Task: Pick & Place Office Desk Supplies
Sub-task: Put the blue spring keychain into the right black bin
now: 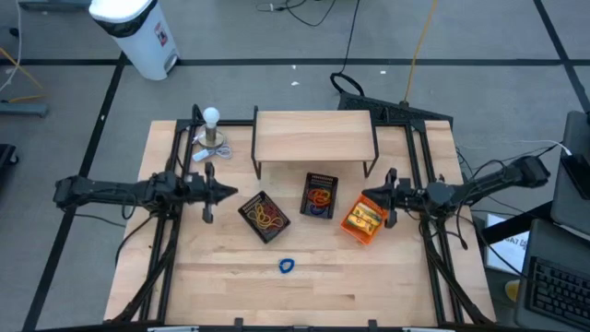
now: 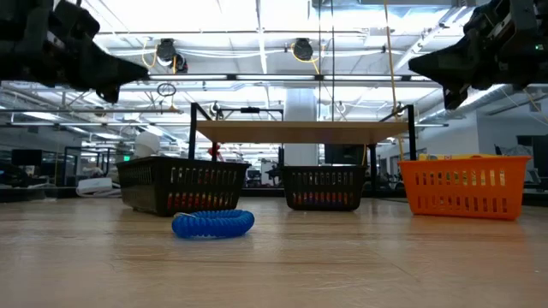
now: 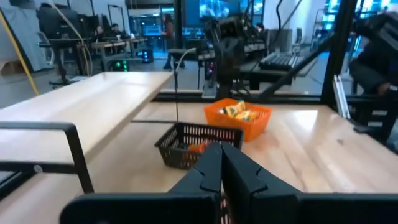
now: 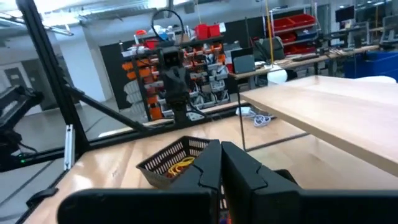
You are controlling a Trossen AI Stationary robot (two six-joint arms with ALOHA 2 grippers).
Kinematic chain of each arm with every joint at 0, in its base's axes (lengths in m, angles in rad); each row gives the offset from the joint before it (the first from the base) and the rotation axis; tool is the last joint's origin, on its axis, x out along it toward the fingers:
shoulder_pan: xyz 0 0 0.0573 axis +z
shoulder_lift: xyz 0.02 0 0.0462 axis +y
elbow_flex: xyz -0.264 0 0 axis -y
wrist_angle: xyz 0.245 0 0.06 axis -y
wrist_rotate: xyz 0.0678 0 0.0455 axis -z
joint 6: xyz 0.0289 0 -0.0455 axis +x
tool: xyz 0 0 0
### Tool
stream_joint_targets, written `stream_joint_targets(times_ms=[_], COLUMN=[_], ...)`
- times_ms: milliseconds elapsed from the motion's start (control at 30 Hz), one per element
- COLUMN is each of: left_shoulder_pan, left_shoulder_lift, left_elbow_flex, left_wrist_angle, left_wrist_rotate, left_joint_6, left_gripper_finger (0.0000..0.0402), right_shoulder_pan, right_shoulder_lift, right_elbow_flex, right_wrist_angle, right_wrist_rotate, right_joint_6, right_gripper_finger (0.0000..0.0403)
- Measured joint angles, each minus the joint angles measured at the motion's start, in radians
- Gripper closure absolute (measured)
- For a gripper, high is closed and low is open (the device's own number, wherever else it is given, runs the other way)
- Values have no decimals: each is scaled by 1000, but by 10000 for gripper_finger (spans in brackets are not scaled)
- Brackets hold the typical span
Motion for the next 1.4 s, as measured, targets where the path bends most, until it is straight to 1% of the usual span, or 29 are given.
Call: stream_joint_targets(times_ms=[133, 300, 367, 433, 533, 600, 733, 833, 967, 1133, 1267, 1400], left_shoulder_pan=[18, 47, 55, 62, 65, 65, 64, 64, 64, 64, 64, 64], left_shoulder_lift=[0, 1, 1, 1, 3, 3, 3, 3, 3, 3, 3, 3], left_elbow_flex=[-40, -43, -43, -43, -43, -43, -42, -42, -42, -42, -42, -42], left_wrist_angle=[5, 4, 6, 7, 4, 3, 3, 4, 5, 6, 7, 6], left_wrist_rotate=[-2, -2, -2, -3, -3, -3, -3, -3, -3, -2, -2, 1], left_joint_6=[5, -8, -24, -32, -36, -45, -56, -56, -69, -113, -159, -219], left_gripper_finger=[396, 397, 393, 391, 392, 396, 398, 389, 382, 391, 399, 392], right_shoulder_pan=[48, 105, 123, 138, 155, 160, 162, 161, 168, 181, 196, 211], right_shoulder_lift=[29, 80, 108, 148, 228, 289, 417, 518, 654, 811, 920, 1021], right_elbow_flex=[0, 5, 28, 57, 137, 188, 277, 336, 422, 546, 631, 711], right_wrist_angle=[91, 207, 217, 183, 182, 178, 127, 132, 126, 125, 127, 125], right_wrist_rotate=[0, 8, 29, 76, 114, 112, 110, 109, 56, 56, 54, 53], right_joint_6=[-3, -45, -61, -105, -206, -240, -233, -214, -218, -223, -262, -259], right_gripper_finger=[403, 403, 403, 403, 403, 403, 403, 403, 403, 403, 403, 403])
